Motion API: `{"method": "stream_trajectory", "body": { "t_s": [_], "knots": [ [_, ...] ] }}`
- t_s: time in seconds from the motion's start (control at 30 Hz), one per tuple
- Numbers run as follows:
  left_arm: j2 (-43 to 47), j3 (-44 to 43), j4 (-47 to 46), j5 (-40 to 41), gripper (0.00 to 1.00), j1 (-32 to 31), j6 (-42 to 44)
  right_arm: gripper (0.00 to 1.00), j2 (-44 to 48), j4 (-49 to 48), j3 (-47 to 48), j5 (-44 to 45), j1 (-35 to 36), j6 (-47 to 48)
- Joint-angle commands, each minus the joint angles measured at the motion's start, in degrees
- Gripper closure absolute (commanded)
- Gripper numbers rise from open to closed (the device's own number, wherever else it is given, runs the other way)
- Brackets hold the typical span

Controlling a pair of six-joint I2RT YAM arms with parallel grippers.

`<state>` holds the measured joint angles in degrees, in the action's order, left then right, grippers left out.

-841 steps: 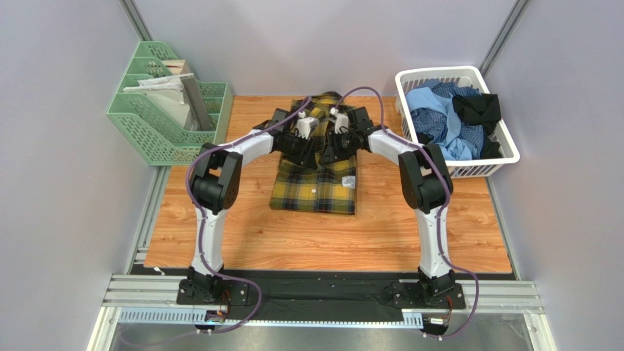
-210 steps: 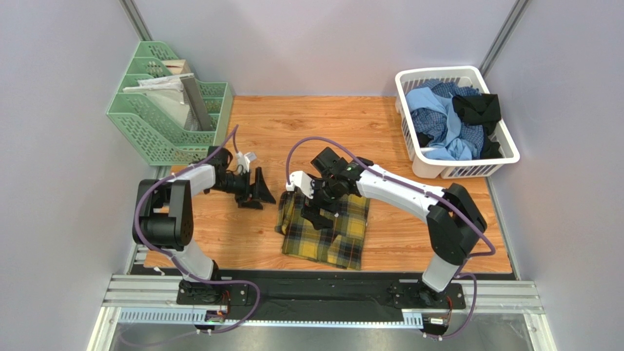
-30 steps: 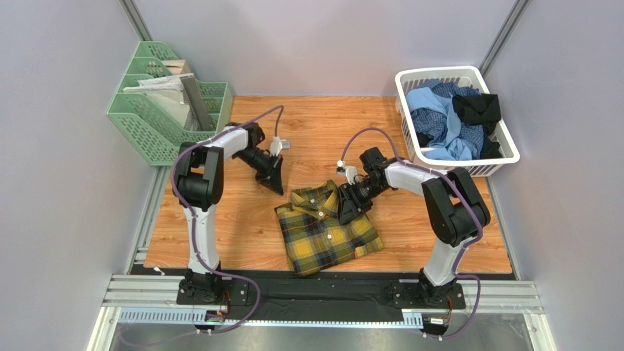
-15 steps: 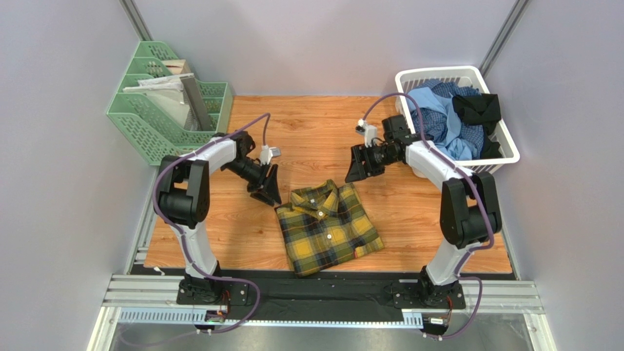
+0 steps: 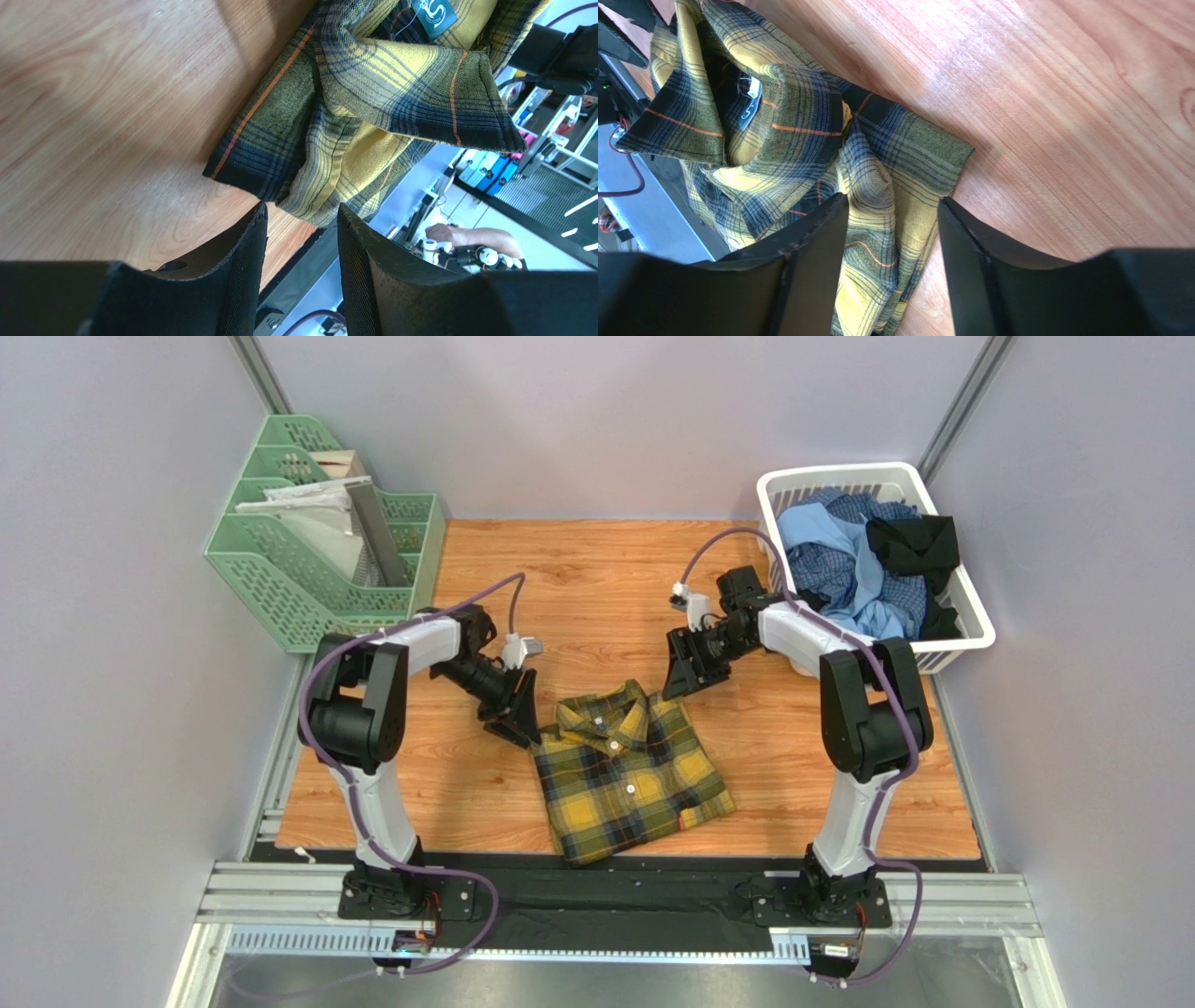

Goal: Fold and stack the long sleeve shirts
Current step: Fold the shirt, then neatly place the folded shirt to the corner

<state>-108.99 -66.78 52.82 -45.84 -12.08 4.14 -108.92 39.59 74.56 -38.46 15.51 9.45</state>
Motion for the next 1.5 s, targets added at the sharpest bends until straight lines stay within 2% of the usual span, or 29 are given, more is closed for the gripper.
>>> {"method": "stream_trajectory", "body": {
  "t_s": [0.0,0.27,0.4,0.47,0.5,0.57,0.6,0.63,0.73,0.87,1.17,1.23,1.27,1.3,1.33,1.37,1.43,1.47],
  "knots": [
    [-1.2,-2.6,-1.1,-2.1,0.53,-0.8,-0.5,0.48,-0.8,-0.4,1.8,-2.2,0.4,1.1],
    [1.7,-2.5,-0.7,-1.1,0.58,-0.8,-0.7,0.63,-1.6,-0.6,2.3,-3.9,0.6,0.5],
    [2.9,-1.8,-1.0,-1.0,0.62,-0.8,-1.0,0.79,-1.8,-0.6,2.9,-4.3,0.5,0.0],
    [2.6,-1.9,-1.0,-1.1,0.65,-0.8,-0.9,0.84,-2.0,-0.4,3.3,-4.1,0.7,0.1],
    [2.1,-2.1,-1.0,-1.3,0.72,-0.8,-0.8,0.92,-2.0,-0.4,3.4,-4.1,0.7,0.0],
    [1.6,-2.6,-0.7,-1.4,0.81,-0.9,-0.5,1.00,-1.9,-0.3,3.5,-3.9,0.7,0.0],
    [1.0,-2.9,-0.6,-1.4,0.94,-0.8,-0.3,1.00,-1.9,-0.3,3.4,-3.7,0.6,0.0],
    [0.6,-3.6,0.2,-1.4,1.00,-0.9,0.2,1.00,-1.7,-0.3,3.4,-3.0,0.5,0.0],
    [0.3,-4.9,0.6,1.4,1.00,0.4,0.8,1.00,-1.4,-0.1,3.4,-0.8,-0.3,0.2],
    [-0.6,-8.0,-0.5,9.0,1.00,2.5,1.9,1.00,-2.3,-0.5,4.4,1.9,-1.7,0.0],
    [-6.9,-17.9,-3.0,13.7,1.00,3.0,1.7,1.00,-4.9,-5.3,8.0,5.6,-1.7,-5.3],
    [-7.5,-19.9,-4.7,15.1,1.00,3.0,2.3,0.95,-4.5,-5.7,9.0,6.5,-2.0,-6.1],
    [-7.7,-20.4,-5.2,15.7,1.00,3.0,2.3,0.80,-4.4,-5.4,9.8,6.8,-2.1,-6.2],
    [-8.0,-21.3,-4.8,15.8,1.00,3.0,2.4,0.72,-4.2,-5.0,10.2,7.1,-2.1,-5.9],
    [-8.0,-22.3,-4.7,15.8,0.95,3.0,2.8,0.65,-2.9,-3.8,10.3,7.4,-2.1,-5.6],
    [-7.6,-22.5,-4.5,15.6,0.76,3.0,3.1,0.55,-1.9,-3.2,10.2,7.5,-2.0,-4.9],
    [-3.9,-20.6,-5.1,14.2,0.61,3.6,4.3,0.46,2.6,-1.5,9.5,7.9,-1.9,-3.0],
    [0.0,-19.4,-5.8,14.3,0.51,4.0,4.4,0.34,4.8,-1.2,8.8,8.0,-1.9,-2.6]
  ]
}}
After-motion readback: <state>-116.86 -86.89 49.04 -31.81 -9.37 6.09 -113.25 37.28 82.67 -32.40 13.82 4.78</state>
